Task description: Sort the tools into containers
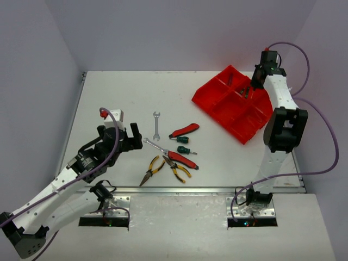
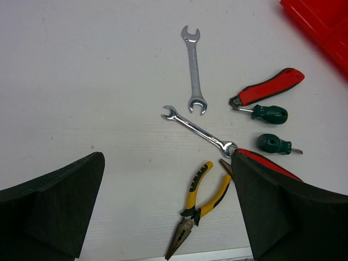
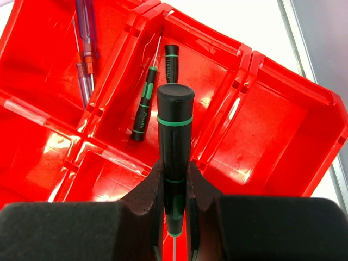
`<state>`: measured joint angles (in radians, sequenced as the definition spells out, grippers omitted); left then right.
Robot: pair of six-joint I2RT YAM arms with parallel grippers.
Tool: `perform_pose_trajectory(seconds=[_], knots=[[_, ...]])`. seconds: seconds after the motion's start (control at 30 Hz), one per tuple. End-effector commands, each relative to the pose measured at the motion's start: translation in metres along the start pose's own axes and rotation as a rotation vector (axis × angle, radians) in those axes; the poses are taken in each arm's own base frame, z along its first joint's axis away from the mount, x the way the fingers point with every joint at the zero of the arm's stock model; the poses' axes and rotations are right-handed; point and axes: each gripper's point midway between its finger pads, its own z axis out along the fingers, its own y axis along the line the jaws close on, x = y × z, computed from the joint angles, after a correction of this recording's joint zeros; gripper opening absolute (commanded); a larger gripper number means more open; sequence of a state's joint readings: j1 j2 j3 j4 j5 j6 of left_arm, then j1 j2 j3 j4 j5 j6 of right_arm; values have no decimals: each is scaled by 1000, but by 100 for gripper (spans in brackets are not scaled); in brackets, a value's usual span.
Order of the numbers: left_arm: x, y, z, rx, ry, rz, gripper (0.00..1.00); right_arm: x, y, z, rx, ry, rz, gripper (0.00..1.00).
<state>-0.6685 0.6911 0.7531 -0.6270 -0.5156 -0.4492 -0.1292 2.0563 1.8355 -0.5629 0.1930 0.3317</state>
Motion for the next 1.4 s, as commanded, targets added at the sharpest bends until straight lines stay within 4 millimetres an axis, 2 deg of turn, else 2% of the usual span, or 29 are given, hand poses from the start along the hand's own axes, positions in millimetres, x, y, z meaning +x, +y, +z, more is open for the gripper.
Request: perform_pose_trajectory(seconds=[0.0, 0.27, 0.43, 0.6, 0.77, 0.9, 1.07, 1.37], knots=[[-12, -3, -2, 16, -47, -17, 100, -29, 0, -16, -22, -78, 5, 0], [-12, -4, -2, 17, -46, -15, 100, -35, -5, -16, -18, -87, 10, 0], [-10, -5, 0, 19, -36, -7, 100, -36, -15, -18, -1, -90, 10, 0], [-10, -5, 0, 20, -35, -7, 100, -25, -42, -22, 68, -72, 17, 0], [-9, -7, 0, 29, -34, -5, 100, -18, -77, -36, 109, -69, 84, 0], [-8, -8, 1, 38, -29, 1, 100, -12, -89, -42, 115, -71, 100, 0], [-9, -9, 0, 43, -31, 2, 100, -15, -96, -50, 134, -90, 112, 0], [-11, -11, -2, 64, -41, -4, 100, -12, -124, -64, 202, -109, 160, 0]])
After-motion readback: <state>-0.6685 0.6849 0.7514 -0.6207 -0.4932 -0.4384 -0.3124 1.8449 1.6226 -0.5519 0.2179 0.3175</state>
